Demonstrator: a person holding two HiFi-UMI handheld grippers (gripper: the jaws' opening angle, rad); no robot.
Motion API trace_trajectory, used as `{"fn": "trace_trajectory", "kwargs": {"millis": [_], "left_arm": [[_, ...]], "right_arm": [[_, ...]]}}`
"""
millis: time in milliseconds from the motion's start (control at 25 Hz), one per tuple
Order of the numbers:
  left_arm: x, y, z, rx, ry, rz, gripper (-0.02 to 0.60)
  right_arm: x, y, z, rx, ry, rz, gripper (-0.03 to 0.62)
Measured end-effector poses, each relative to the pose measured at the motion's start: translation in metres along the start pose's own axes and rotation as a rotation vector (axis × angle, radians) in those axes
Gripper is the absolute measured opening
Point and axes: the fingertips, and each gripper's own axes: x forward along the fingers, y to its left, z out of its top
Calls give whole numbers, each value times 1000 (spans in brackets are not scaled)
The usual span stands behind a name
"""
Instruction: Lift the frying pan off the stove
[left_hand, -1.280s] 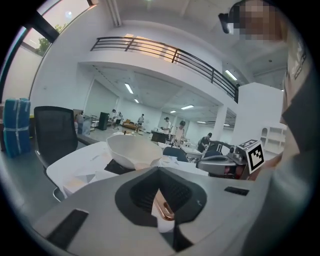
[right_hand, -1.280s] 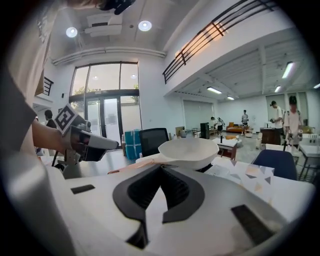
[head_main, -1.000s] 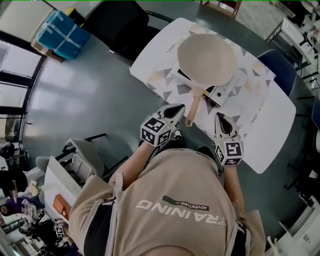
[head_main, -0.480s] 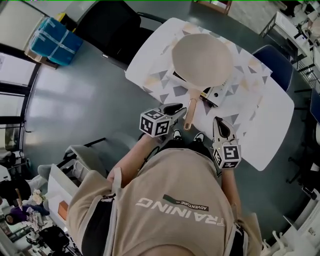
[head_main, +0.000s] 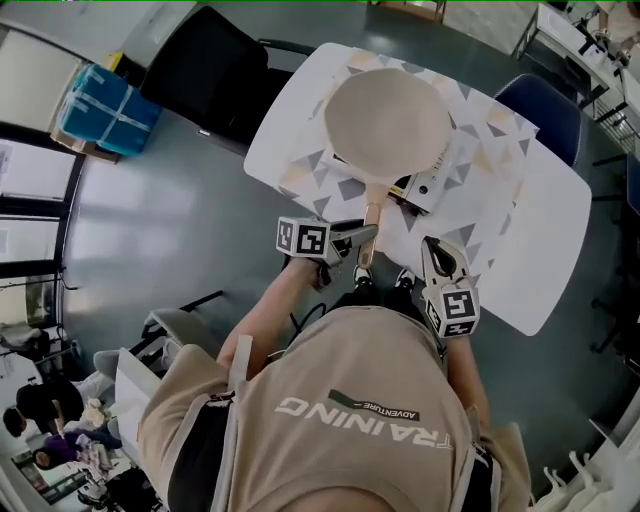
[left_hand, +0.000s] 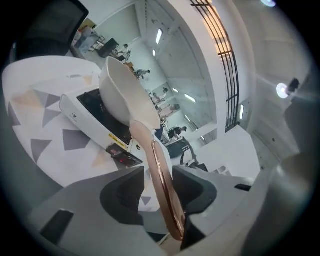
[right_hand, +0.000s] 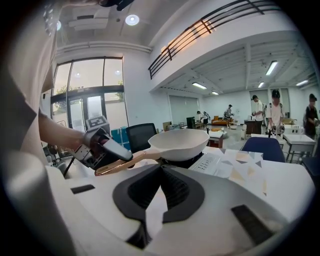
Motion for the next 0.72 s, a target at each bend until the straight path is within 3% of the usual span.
{"fn": "trace_trajectory", "kwargs": {"millis": [320,520,720], "left_arm": [[23,-2,15,-194,-15,-146,150],[23,-3,17,-208,-26,-200,141],[23,-11,19,-261,-79,-315,130]], "right_arm": [[-3,0,-10,-13,34,1,3],[0,4,-13,-13,37,16,3],[3,10,-15,-13,44,23,3]]}}
